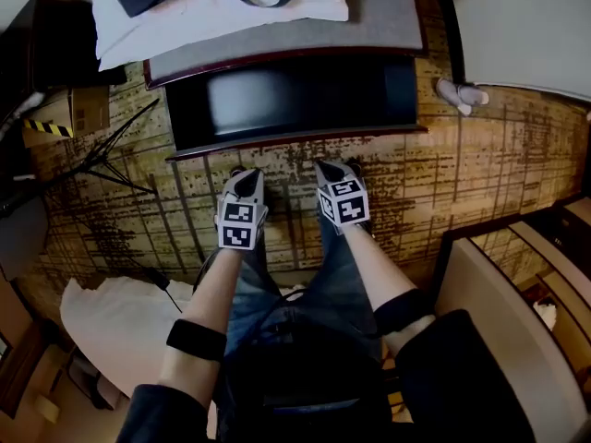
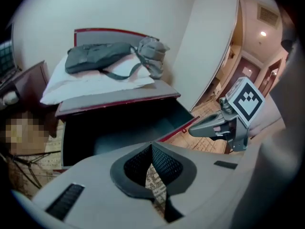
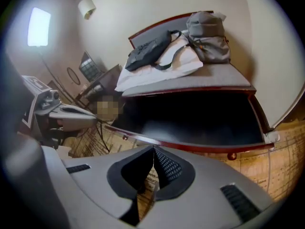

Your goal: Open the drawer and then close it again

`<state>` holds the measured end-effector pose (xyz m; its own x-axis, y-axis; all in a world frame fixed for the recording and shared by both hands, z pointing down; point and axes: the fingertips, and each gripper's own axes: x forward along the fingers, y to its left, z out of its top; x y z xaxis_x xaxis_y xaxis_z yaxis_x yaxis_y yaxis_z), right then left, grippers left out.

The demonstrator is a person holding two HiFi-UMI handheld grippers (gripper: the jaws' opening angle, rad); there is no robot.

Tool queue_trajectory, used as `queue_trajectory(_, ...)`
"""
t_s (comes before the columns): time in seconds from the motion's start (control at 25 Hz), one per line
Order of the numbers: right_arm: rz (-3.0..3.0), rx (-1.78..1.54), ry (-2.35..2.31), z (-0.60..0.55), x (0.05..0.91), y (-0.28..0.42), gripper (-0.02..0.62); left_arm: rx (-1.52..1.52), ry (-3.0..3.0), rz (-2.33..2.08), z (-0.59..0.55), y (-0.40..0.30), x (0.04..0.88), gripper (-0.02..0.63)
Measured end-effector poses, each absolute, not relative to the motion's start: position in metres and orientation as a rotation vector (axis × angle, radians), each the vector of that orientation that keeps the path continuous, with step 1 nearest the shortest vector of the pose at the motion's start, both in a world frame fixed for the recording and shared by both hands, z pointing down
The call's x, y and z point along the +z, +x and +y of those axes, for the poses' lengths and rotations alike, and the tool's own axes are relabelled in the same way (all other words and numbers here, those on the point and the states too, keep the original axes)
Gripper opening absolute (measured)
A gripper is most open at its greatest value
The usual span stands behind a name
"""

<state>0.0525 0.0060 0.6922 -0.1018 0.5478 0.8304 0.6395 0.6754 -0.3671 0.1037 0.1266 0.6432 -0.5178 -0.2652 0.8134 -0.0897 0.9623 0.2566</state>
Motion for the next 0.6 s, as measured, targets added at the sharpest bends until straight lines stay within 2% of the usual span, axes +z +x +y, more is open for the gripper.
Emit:
queue_trajectory(0.28, -1.655, -0.141, -0.905, -0.001, 0.795, 0.068, 0.000, -0.306, 0.155, -1.983, 0.129, 0.126, 0.761, 0.000)
queue_trajectory(0.6, -1.609, -0.132, -0.824, -0.003, 0.878, 0.070, 0.000, -0.360, 0.093, -1.891, 0.131, 0.132, 0.833, 0.000)
